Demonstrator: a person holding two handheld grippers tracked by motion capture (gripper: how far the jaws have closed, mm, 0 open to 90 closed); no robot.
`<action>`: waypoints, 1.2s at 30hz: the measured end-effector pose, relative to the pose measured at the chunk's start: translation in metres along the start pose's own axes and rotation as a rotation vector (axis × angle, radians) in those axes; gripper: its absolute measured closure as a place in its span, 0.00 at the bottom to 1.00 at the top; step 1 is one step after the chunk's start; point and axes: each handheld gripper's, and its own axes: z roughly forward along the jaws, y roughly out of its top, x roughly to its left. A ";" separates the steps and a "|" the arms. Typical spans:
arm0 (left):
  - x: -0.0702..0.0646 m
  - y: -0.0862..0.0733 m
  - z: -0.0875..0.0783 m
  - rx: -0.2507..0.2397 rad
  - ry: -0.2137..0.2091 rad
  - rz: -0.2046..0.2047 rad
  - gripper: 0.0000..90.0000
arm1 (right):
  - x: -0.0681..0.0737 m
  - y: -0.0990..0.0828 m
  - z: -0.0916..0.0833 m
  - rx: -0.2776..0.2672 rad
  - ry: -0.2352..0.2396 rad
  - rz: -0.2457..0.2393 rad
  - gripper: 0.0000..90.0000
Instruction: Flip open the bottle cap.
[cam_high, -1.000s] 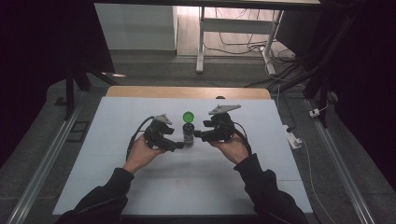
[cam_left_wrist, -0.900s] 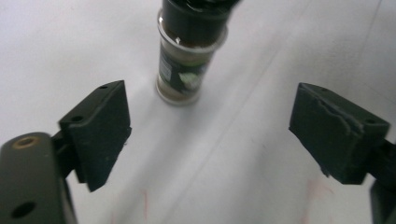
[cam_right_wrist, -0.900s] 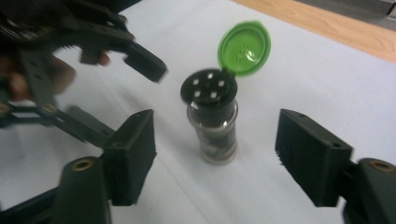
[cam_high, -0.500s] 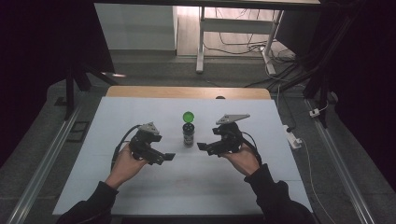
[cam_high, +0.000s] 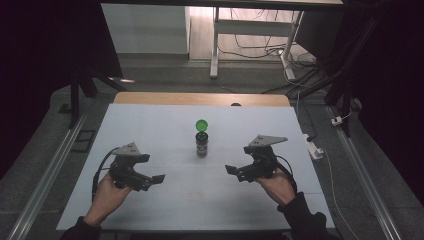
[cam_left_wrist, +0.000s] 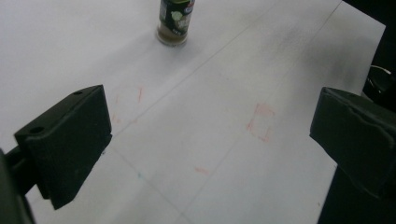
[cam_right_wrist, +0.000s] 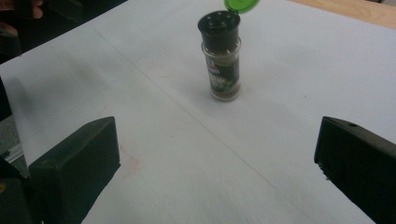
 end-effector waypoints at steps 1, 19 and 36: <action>0.000 -0.005 -0.005 -0.014 -0.003 -0.008 0.00 | -0.001 -0.003 -0.004 -0.002 -0.004 0.006 0.00; -0.009 -0.065 -0.061 -0.082 0.113 -0.084 0.00 | -0.014 -0.064 -0.065 -0.017 -0.168 0.084 0.00; -0.007 -0.098 -0.090 -0.077 0.249 -0.157 0.00 | -0.017 -0.099 -0.094 0.046 -0.254 0.154 0.00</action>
